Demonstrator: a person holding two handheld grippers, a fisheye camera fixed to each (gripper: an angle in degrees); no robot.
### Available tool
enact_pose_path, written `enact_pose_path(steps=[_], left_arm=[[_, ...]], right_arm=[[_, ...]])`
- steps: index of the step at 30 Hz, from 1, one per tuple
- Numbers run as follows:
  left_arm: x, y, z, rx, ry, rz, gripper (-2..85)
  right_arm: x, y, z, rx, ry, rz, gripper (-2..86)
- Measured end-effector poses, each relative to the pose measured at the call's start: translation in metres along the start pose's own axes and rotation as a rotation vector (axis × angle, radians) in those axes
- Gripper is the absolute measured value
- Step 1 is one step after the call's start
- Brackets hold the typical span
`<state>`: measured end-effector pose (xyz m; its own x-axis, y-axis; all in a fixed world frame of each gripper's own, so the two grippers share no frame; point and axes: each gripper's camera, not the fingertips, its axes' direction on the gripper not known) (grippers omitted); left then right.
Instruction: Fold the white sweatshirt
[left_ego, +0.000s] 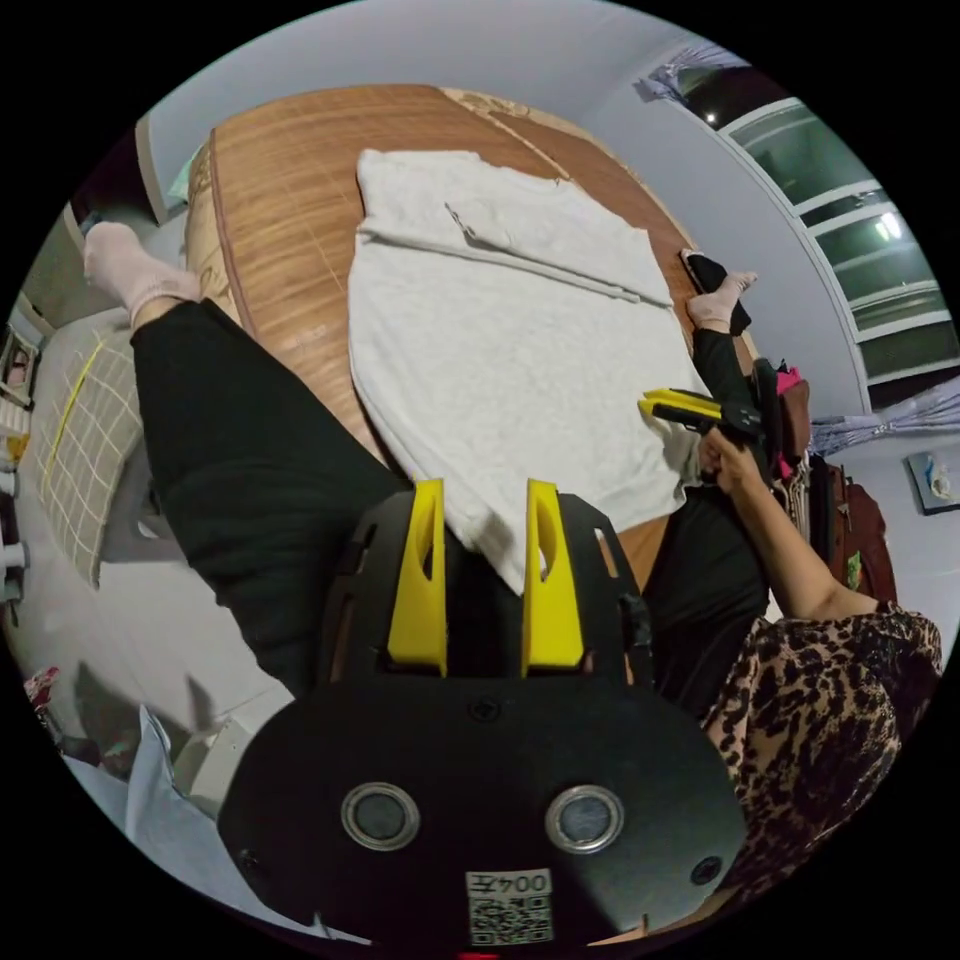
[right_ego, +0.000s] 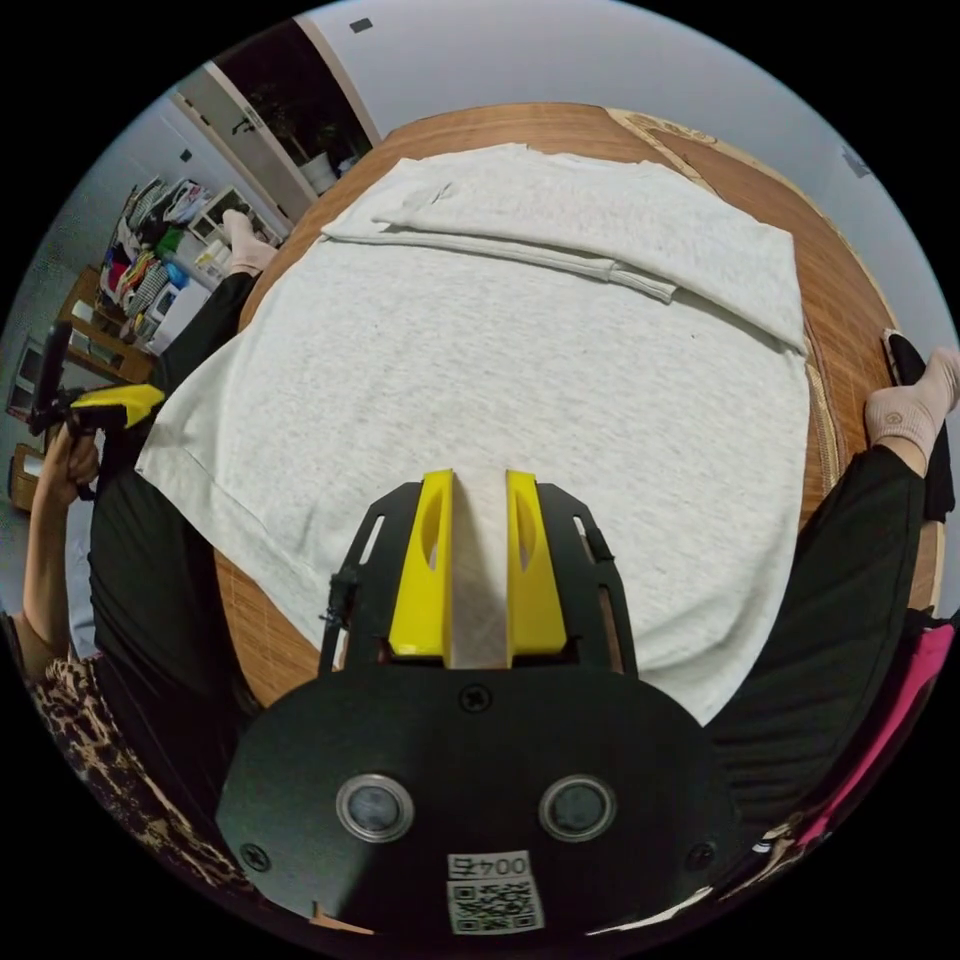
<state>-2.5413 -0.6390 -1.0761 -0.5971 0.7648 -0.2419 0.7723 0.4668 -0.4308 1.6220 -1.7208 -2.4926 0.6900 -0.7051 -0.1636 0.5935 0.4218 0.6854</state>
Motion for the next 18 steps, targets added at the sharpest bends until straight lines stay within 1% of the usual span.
enact_pose_path(steps=[4,7,9,11,12,16,18], left_arm=[[0.028,0.001,0.018,-0.049,-0.060,-0.021,14.2],[0.048,0.002,0.019,-0.038,-0.098,-0.024,14.4],[0.063,0.005,0.016,-0.004,-0.146,-0.018,14.4],[0.080,0.009,0.010,0.063,-0.235,-0.017,14.4],[0.083,0.009,0.011,0.067,-0.242,-0.016,14.5],[0.097,-0.011,0.037,-0.069,-0.236,-0.006,15.3],[0.107,-0.013,0.037,-0.076,-0.247,0.004,15.0]], right_arm=[[0.000,0.003,0.004,0.011,-0.008,0.013,8.3],[0.000,0.005,0.006,0.015,-0.014,0.017,8.2],[-0.001,0.006,0.007,0.019,-0.018,0.020,8.1],[-0.001,0.007,0.008,0.022,-0.028,0.024,8.1],[-0.001,0.007,0.008,0.023,-0.030,0.025,8.1],[-0.002,0.007,0.009,0.025,-0.044,0.030,8.0],[-0.002,0.007,0.009,0.026,-0.049,0.032,8.0]])
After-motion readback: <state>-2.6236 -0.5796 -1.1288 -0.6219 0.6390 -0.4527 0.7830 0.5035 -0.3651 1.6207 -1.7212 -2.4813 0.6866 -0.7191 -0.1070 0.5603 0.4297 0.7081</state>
